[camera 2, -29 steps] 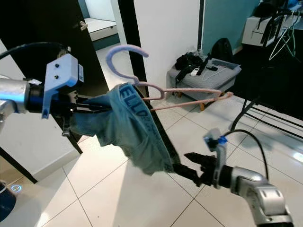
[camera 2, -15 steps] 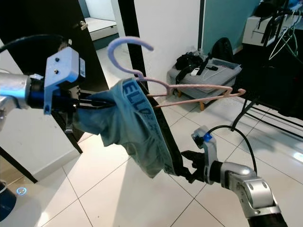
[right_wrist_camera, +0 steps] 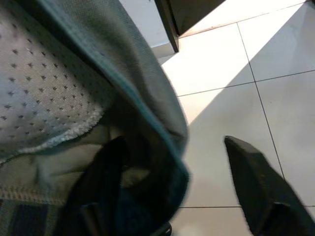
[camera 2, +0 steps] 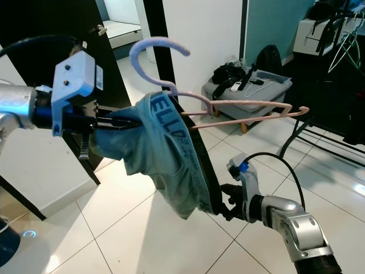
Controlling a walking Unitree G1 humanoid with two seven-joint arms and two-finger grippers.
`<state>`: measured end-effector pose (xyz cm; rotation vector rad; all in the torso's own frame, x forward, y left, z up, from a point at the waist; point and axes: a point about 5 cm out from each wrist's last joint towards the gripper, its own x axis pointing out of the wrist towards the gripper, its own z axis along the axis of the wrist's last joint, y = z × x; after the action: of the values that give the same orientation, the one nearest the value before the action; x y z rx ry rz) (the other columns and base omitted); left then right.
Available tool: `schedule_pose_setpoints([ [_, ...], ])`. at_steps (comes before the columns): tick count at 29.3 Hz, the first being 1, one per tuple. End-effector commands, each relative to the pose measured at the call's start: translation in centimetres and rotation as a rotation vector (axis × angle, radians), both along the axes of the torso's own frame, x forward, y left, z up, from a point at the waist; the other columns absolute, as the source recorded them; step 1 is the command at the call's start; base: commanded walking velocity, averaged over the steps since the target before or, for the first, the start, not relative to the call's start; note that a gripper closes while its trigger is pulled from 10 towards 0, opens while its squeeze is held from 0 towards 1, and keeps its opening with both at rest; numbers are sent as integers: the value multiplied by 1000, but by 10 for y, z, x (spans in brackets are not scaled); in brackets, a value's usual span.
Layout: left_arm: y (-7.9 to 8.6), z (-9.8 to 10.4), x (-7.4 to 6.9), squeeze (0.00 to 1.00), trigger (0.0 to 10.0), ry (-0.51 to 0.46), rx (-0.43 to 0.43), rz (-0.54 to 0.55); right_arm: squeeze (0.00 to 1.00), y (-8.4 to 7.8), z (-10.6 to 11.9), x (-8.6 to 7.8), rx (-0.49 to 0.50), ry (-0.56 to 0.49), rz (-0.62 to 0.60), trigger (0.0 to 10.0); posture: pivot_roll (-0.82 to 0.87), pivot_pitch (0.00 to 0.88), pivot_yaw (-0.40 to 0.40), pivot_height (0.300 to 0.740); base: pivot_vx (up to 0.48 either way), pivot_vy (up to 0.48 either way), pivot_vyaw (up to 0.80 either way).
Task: Hang hanger
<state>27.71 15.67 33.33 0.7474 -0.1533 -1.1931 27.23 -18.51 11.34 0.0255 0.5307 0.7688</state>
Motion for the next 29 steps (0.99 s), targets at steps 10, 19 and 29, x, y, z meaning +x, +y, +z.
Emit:
schedule_pose_setpoints([
  [10,6,6,1,0,10000,-23,-16,30,0,0,0,5,6,5,-28,0,-88,0,98,731,0,0,0],
  [19,33,-16,11,0,10000,8,96,142,0,-26,13,11,44,-26,-123,0,-87,0,100,731,0,0,0],
  [29,55,-65,-2,0,10000,89,196,150,0,-70,41,17,145,-71,-265,0,-81,0,83,731,0,0,0],
])
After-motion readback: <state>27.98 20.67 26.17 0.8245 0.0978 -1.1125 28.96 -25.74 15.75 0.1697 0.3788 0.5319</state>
